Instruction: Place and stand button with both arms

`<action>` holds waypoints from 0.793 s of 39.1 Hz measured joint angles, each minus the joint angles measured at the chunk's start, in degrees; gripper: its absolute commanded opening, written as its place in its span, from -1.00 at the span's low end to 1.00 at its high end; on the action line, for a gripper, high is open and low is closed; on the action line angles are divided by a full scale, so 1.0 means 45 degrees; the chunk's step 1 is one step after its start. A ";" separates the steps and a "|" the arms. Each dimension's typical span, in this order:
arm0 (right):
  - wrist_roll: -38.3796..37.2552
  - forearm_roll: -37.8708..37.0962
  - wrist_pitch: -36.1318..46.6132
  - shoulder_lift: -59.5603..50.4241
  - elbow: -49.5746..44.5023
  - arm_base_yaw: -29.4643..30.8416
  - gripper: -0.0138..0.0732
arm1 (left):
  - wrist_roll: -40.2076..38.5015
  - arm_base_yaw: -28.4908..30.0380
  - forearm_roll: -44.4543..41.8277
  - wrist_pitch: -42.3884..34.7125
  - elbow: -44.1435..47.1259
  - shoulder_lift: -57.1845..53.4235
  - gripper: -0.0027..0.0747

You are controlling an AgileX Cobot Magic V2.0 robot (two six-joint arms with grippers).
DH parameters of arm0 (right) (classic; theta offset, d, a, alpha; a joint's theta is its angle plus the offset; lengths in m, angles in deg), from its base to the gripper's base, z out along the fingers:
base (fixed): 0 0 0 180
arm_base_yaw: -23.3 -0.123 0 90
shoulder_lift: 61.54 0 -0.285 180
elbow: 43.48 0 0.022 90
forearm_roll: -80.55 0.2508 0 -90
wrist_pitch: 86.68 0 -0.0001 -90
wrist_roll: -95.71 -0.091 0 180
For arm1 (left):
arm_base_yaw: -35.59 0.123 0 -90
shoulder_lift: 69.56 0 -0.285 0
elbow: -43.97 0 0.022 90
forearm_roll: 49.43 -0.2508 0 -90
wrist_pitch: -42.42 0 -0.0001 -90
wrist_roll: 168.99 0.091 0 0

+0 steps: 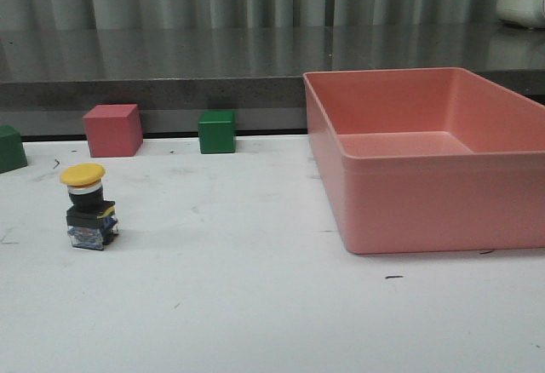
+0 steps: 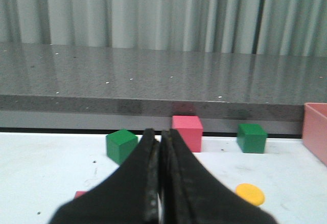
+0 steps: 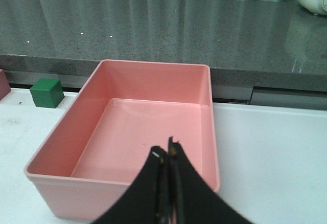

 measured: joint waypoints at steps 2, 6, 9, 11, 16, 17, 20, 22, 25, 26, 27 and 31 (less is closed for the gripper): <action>0.0000 0.0000 0.0000 0.0000 0.0000 0.0000 -0.83 | 0.0000 0.0381 0.0000 0.0000 0.0423 -0.0149 -0.98; 0.0000 0.0000 0.0026 0.0000 0.0000 0.0000 -0.83 | 0.0000 0.0819 0.0000 -0.0099 0.1227 -0.0149 -0.98; 0.0000 0.0000 0.0026 0.0000 0.0000 0.0000 -0.83 | 0.0000 0.0876 0.0000 -0.0349 0.1798 -0.0149 -0.98; 0.0000 0.0000 0.0026 0.0000 0.0000 0.0000 -0.83 | 0.0000 0.0876 0.0032 -0.0419 0.1875 -0.0149 -0.98; 0.0000 0.0000 0.0026 0.0000 0.0000 0.0000 -0.83 | 0.0000 0.0876 0.0038 -0.0661 0.1875 -0.0149 -0.98; 0.0000 0.0000 0.0026 0.0000 0.0000 0.0000 -0.83 | 0.0000 0.0876 0.0038 -0.0661 0.1875 -0.0149 -0.98; 0.0000 0.0000 0.0026 0.0000 0.0000 0.0000 -0.83 | 0.0000 0.0876 0.0038 -0.0661 0.1875 -0.0149 -0.98; 0.0000 0.0000 0.0026 0.0000 0.0000 0.0000 -0.83 | 0.0000 0.0876 0.0038 -0.0661 0.1875 -0.0149 -0.98; 0.0000 0.0000 0.0026 0.0000 0.0000 0.0000 -0.83 | 0.0000 0.0876 0.0038 -0.0661 0.1875 -0.0149 -0.98; 0.0000 0.0000 0.0026 0.0000 0.0000 0.0000 -0.83 | 0.0000 0.0876 0.0038 -0.0661 0.1875 -0.0149 -0.98; 0.0000 0.0000 0.0026 0.0000 -0.0021 0.0000 -0.83 | 0.0000 0.0876 0.0038 -0.0661 0.1875 -0.0149 -0.98; 0.0000 0.0000 0.0026 0.0000 -0.0021 0.0000 -0.83 | 0.0000 0.0876 0.0038 -0.0661 0.1875 -0.0149 -0.98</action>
